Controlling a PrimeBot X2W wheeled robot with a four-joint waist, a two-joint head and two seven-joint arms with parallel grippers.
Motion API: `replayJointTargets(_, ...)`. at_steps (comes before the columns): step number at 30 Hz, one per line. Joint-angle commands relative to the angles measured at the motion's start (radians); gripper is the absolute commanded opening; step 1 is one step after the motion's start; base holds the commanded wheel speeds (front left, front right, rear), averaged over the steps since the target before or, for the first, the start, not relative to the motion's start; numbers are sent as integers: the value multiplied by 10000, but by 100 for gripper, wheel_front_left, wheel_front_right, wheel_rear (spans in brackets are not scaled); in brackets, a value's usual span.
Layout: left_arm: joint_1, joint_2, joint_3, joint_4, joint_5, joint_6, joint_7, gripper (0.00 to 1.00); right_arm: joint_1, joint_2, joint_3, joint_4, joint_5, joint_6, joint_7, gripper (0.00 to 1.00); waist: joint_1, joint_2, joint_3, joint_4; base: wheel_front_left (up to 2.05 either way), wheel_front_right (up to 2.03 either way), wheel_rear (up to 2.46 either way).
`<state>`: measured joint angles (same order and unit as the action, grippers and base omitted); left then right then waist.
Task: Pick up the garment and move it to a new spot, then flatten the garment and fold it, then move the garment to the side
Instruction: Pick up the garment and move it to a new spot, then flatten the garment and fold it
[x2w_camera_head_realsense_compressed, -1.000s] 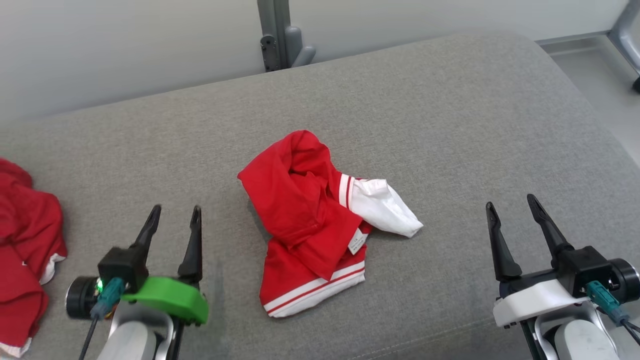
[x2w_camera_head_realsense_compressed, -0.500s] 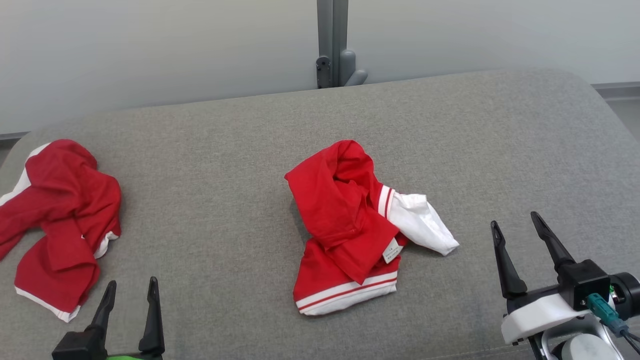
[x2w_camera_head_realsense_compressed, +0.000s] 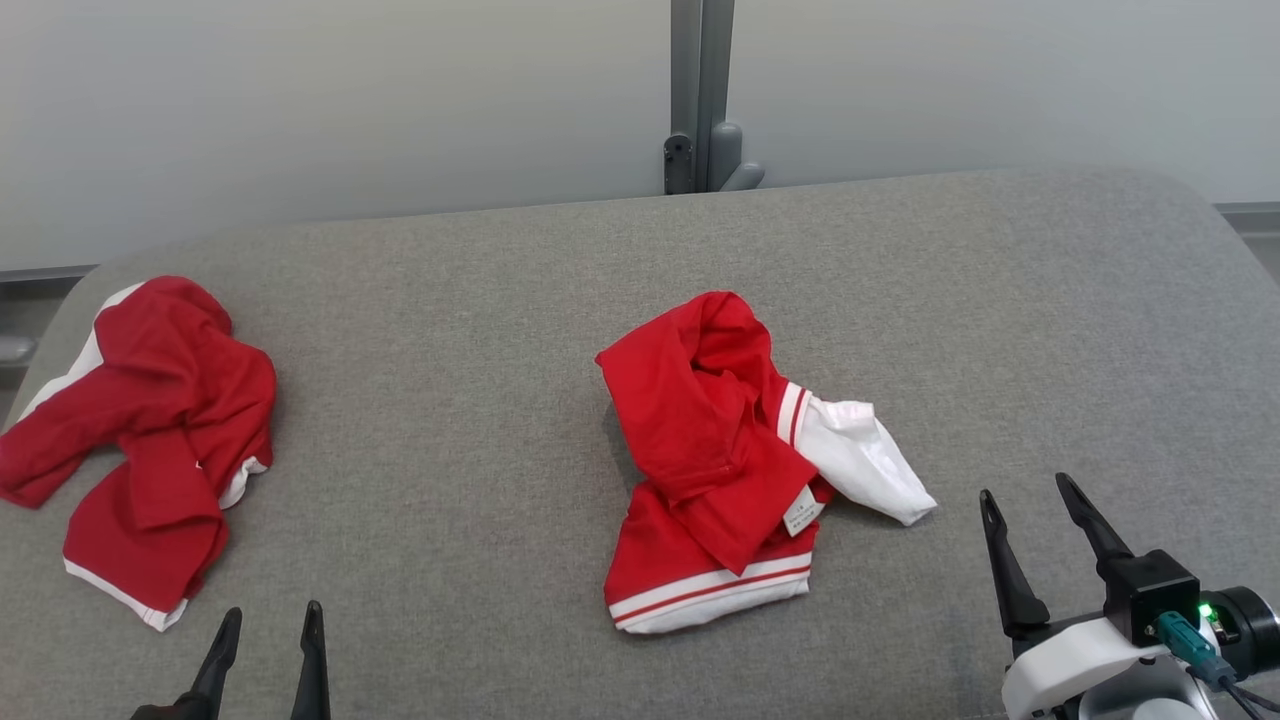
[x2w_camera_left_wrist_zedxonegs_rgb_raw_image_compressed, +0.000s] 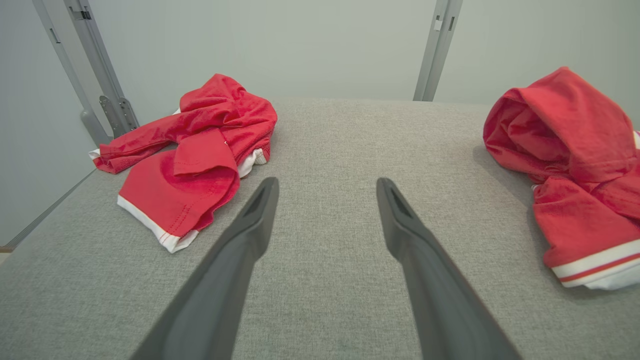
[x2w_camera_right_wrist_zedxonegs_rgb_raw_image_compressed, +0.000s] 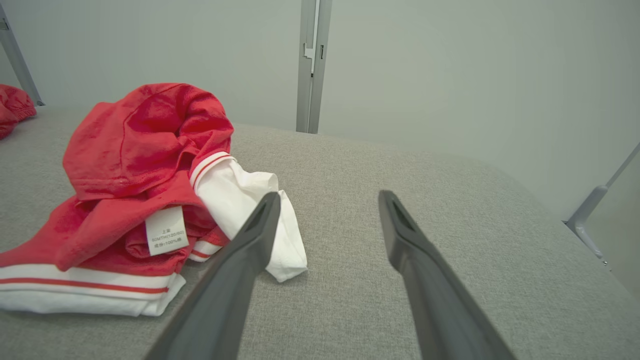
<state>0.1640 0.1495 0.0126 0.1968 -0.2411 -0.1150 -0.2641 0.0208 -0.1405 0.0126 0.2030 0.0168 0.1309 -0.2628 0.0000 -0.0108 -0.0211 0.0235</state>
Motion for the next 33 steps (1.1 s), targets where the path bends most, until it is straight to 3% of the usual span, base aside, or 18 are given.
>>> replayJointTargets(1,-39,-54,109,33,113,-76,-4,100,118,6,12,59,-17,-3,-32,100,0,108,6,-21,0,0,0)
replayJointTargets(13,-227,-254,306,95,283,-156,-4,100,11,32,96,111,74,-3,-32,100,0,108,52,-257,0,0,0)
replayJointTargets(19,-670,-372,-378,8,-89,-162,-4,100,-153,-49,221,29,123,-3,-32,100,0,108,217,-534,0,0,0)
replayJointTargets(23,-1310,-442,-1494,372,-959,-162,-4,100,-298,-51,330,-17,150,-3,-32,100,0,108,372,-864,0,0,0)
replayJointTargets(28,-2581,-581,-2845,1201,-2829,-163,462,100,-505,-11,397,-105,160,-3,-32,100,0,108,802,-1310,0,0,0)
replayJointTargets(33,-3884,-378,-3856,2263,-4396,-163,916,100,-723,55,400,-108,156,-3,-32,100,0,108,1222,-1818,0,0,0)
